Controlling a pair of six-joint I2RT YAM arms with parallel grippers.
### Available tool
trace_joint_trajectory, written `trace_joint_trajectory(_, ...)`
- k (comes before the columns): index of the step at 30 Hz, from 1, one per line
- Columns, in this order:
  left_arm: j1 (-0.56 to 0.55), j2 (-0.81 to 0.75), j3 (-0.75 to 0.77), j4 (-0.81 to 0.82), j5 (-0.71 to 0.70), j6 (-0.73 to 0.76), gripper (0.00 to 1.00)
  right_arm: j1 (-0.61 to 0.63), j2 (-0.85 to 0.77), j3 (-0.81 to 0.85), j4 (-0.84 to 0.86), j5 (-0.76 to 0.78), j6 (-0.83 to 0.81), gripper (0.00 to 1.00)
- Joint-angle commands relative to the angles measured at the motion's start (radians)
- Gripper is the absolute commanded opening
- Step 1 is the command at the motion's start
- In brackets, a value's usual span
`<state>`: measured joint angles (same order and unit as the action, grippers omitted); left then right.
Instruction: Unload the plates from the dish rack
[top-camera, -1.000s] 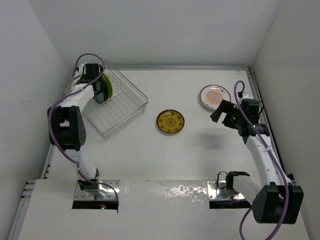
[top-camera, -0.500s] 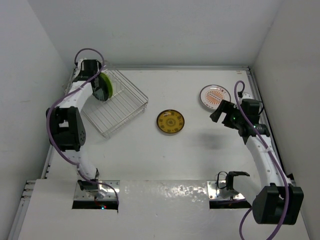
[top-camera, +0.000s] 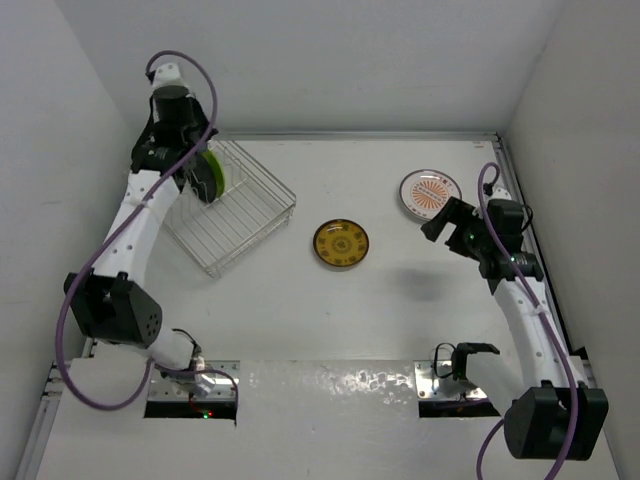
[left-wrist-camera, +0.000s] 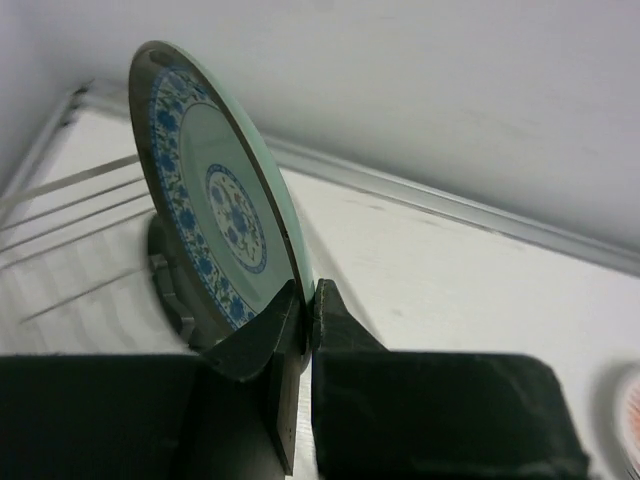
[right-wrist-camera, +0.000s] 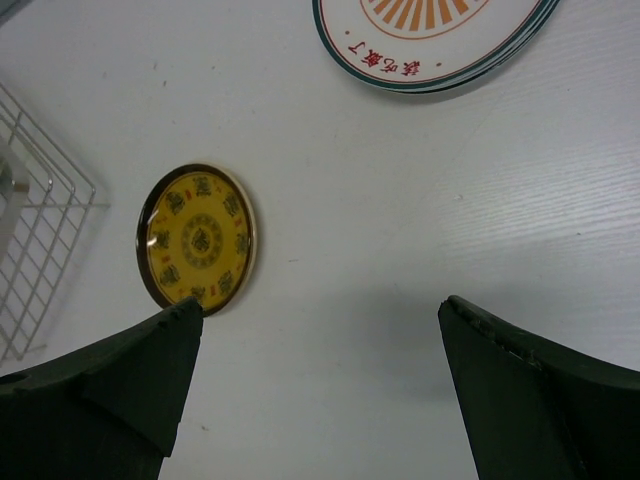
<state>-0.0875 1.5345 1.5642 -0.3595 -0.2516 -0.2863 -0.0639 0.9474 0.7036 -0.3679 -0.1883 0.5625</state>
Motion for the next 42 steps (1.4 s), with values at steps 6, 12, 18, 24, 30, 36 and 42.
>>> trace_joint_trajectory(6, -0.506, -0.027, -0.024, 0.033, -0.034, 0.148, 0.0, -0.005, -0.166, 0.114, -0.09, 0.232, 0.123, 0.99)
trace_joint_trajectory(12, -0.779, 0.185, -0.014, -0.025, -0.145, 0.073, 0.0, -0.005, -0.3, 0.241, -0.256, 0.43, 0.071, 0.99)
trace_joint_trajectory(18, -0.911, 0.392, 0.028, -0.061, -0.213, -0.013, 0.0, -0.005, -0.341, 0.283, -0.312, 0.46, 0.05, 0.99)
trace_joint_trajectory(24, -0.943, 0.493, 0.048, -0.093, -0.25, -0.045, 0.01, -0.005, -0.34, 0.272, -0.309, 0.441, 0.039, 0.99)
trace_joint_trajectory(30, -0.946, 0.535, 0.053, -0.101, -0.248, -0.053, 0.17, -0.005, -0.329, 0.223, -0.272, 0.403, 0.045, 0.99)
trace_joint_trajectory(36, -0.946, 0.536, 0.063, -0.137, -0.299, -0.068, 0.52, -0.005, -0.323, 0.208, -0.256, 0.38, 0.039, 0.99)
trace_joint_trajectory(42, -0.927, 0.405, 0.028, -0.144, -0.443, -0.117, 0.85, -0.005, -0.318, 0.208, -0.255, 0.363, 0.025, 0.99)
